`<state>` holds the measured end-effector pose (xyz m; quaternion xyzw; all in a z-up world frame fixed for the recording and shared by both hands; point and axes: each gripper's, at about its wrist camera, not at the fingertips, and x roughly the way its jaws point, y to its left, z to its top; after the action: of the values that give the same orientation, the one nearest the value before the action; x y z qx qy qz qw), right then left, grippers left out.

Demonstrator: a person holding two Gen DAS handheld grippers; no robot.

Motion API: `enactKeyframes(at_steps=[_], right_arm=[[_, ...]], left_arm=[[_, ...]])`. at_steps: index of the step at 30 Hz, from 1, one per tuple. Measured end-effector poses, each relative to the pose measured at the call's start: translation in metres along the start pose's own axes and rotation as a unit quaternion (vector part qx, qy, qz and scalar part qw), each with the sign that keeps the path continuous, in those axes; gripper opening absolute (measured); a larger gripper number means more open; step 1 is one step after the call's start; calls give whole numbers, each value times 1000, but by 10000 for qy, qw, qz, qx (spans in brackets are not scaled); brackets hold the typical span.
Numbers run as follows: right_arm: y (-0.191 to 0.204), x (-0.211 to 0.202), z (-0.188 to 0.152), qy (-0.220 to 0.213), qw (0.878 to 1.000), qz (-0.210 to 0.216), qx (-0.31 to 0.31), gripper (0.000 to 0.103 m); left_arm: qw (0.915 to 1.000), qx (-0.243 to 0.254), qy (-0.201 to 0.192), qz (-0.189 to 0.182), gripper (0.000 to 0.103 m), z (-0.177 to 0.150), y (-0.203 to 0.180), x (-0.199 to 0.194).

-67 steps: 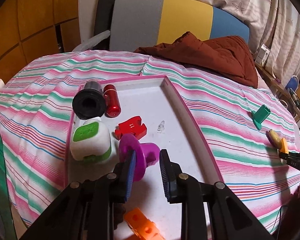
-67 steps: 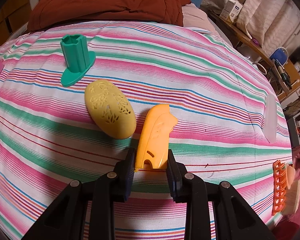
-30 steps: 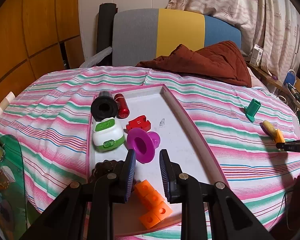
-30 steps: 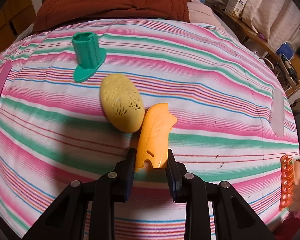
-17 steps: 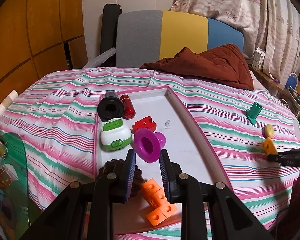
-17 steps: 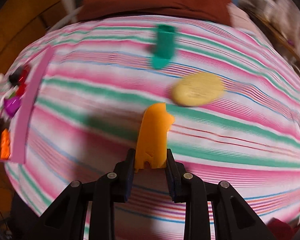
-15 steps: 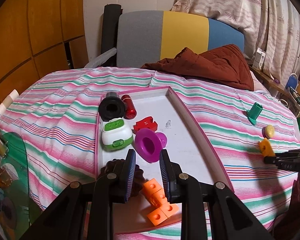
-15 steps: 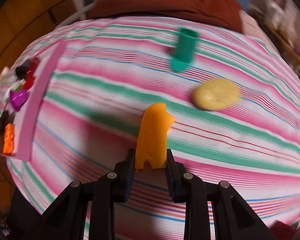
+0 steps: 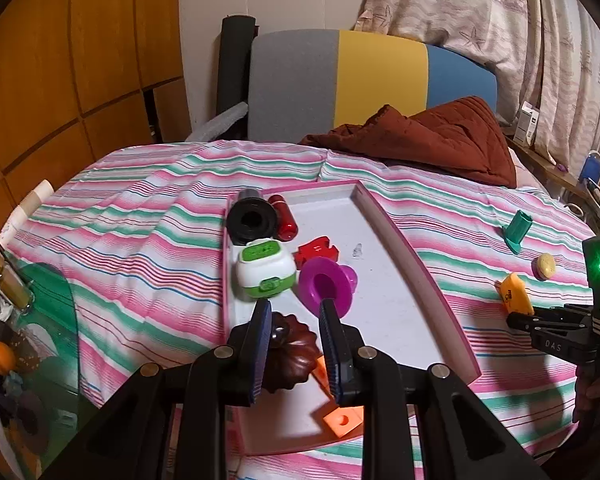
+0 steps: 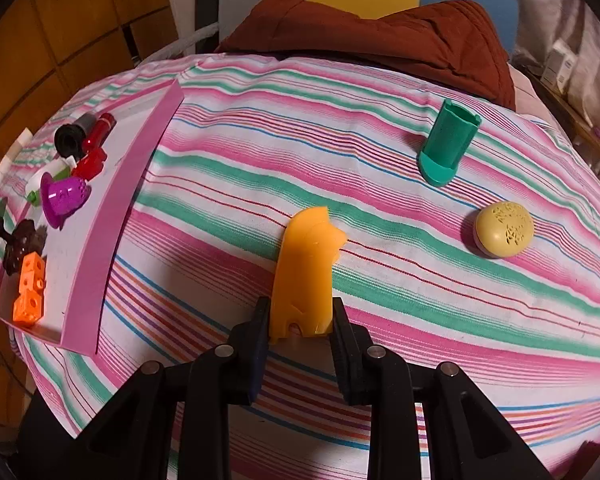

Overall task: Organize rigid objects
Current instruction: 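Carry the orange puzzle piece to the tray and release it with the right gripper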

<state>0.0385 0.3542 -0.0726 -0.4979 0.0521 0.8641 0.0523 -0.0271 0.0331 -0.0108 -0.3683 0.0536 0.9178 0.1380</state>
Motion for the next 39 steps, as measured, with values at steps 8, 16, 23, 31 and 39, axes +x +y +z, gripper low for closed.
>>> enactKeyframes(at_steps=[8, 16, 23, 31, 39], right_arm=[[1, 1, 1, -127, 9993, 21, 363, 28], [22, -14, 7, -285, 9973, 486, 475, 28], [74, -43, 22, -655, 9933, 951, 11, 28], [148, -46, 32, -573, 9854, 1384, -811, 28], [192, -6, 29, -35, 9848, 1079, -1361, 28]], left_arm=[[9998, -107, -4, 178, 24, -4, 15, -8], [9989, -268, -8, 397, 24, -9, 34, -12], [9981, -377, 16, 489, 24, -14, 44, -13], [9953, -698, -22, 667, 24, -18, 67, -16], [9941, -805, -5, 733, 24, -23, 78, -16]])
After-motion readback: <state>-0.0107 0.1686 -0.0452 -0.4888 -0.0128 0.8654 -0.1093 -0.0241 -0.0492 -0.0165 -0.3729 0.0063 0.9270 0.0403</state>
